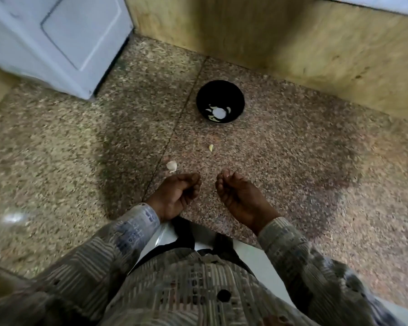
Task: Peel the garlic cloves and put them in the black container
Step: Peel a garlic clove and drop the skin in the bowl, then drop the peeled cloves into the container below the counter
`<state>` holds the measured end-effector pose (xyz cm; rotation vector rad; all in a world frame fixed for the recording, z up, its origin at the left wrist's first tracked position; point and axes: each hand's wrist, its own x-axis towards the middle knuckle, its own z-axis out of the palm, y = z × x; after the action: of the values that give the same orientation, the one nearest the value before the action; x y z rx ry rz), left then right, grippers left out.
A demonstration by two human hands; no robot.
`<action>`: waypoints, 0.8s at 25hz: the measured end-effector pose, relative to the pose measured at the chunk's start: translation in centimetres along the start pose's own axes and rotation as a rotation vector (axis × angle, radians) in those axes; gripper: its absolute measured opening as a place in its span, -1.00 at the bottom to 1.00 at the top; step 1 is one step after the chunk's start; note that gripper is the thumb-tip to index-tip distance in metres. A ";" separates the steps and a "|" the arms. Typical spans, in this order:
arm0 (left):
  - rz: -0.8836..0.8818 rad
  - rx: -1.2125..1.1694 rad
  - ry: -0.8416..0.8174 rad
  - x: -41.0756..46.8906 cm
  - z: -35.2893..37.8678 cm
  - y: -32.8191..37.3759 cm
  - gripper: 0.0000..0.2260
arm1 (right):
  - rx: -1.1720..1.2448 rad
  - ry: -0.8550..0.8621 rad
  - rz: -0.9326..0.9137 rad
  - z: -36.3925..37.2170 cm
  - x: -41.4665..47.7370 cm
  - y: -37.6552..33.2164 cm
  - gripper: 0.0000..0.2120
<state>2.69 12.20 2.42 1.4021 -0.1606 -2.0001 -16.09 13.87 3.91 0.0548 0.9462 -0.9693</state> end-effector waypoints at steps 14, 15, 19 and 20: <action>0.535 -0.555 0.111 -17.4 -2.6 -11.8 -0.64 | -0.497 -0.473 0.391 5.3 -8.6 6.9 -0.90; 0.567 -0.598 0.119 -18.8 -3.4 -12.9 -0.63 | -0.517 -0.496 0.415 5.5 -9.5 8.1 -0.89; 0.714 -0.707 0.190 -24.6 -7.1 -17.8 -0.69 | -0.643 -0.604 0.523 6.4 -12.7 14.2 -0.88; 0.749 -0.742 0.204 -26.1 -8.0 -19.1 -0.67 | -0.684 -0.623 0.559 6.6 -13.6 16.0 -0.86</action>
<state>5.85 44.32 10.83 0.8598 0.1295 -1.1057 -3.14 29.75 11.95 -0.5098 0.5820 -0.0867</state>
